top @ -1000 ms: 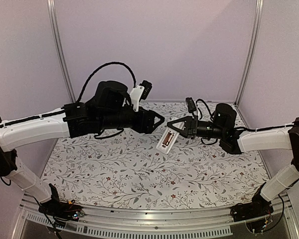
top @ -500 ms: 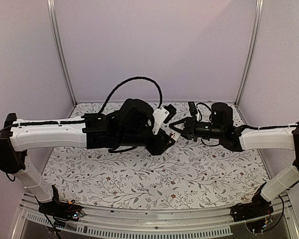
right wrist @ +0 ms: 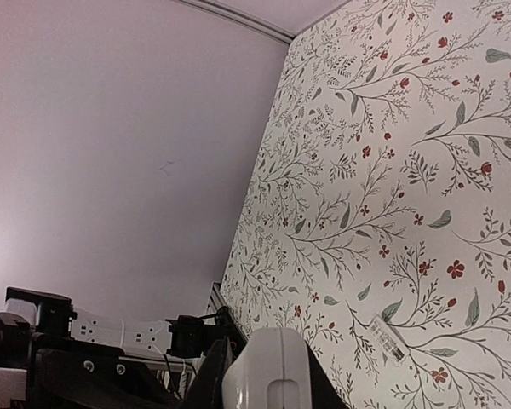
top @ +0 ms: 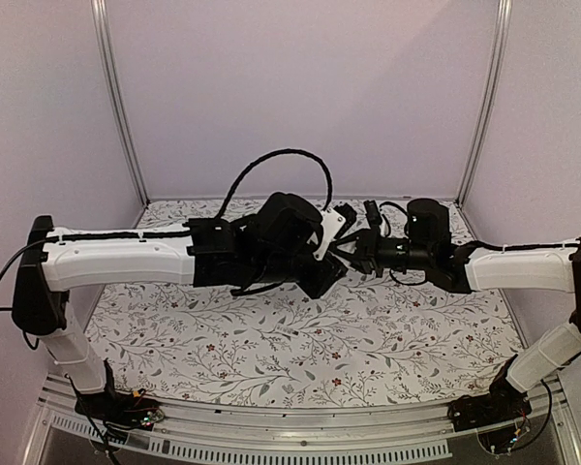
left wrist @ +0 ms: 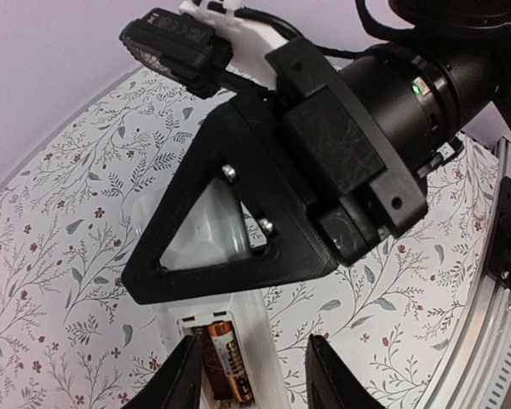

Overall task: Load the batteries into the remote control
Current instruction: Press the battery in the battery compartment.

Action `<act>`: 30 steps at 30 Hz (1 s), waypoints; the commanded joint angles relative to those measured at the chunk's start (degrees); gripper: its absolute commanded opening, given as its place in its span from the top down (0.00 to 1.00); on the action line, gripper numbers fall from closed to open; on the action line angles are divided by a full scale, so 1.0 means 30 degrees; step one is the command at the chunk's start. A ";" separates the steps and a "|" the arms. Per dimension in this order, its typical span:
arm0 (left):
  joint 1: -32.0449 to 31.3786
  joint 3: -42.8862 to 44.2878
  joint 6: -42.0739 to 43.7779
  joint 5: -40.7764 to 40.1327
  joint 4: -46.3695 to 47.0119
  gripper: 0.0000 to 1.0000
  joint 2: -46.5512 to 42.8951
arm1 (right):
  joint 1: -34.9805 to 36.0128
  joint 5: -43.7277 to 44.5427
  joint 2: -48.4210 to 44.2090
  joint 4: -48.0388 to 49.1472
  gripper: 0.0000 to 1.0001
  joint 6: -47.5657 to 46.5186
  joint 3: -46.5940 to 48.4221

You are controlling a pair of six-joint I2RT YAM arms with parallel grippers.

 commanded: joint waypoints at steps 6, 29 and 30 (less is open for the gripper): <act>-0.0212 0.0720 0.0190 -0.1233 -0.1165 0.60 0.0914 | 0.0148 -0.0023 -0.0754 -0.0238 1.00 0.0271 0.0553; -0.0240 0.1132 0.0428 0.0076 -0.1905 0.78 0.1999 | 0.0132 -0.0383 -0.0844 -0.0092 1.00 0.0362 0.0803; -0.0241 0.1296 0.0457 0.0087 -0.2158 0.79 0.2161 | 0.0132 -0.0404 -0.0865 -0.0066 1.00 0.0383 0.0816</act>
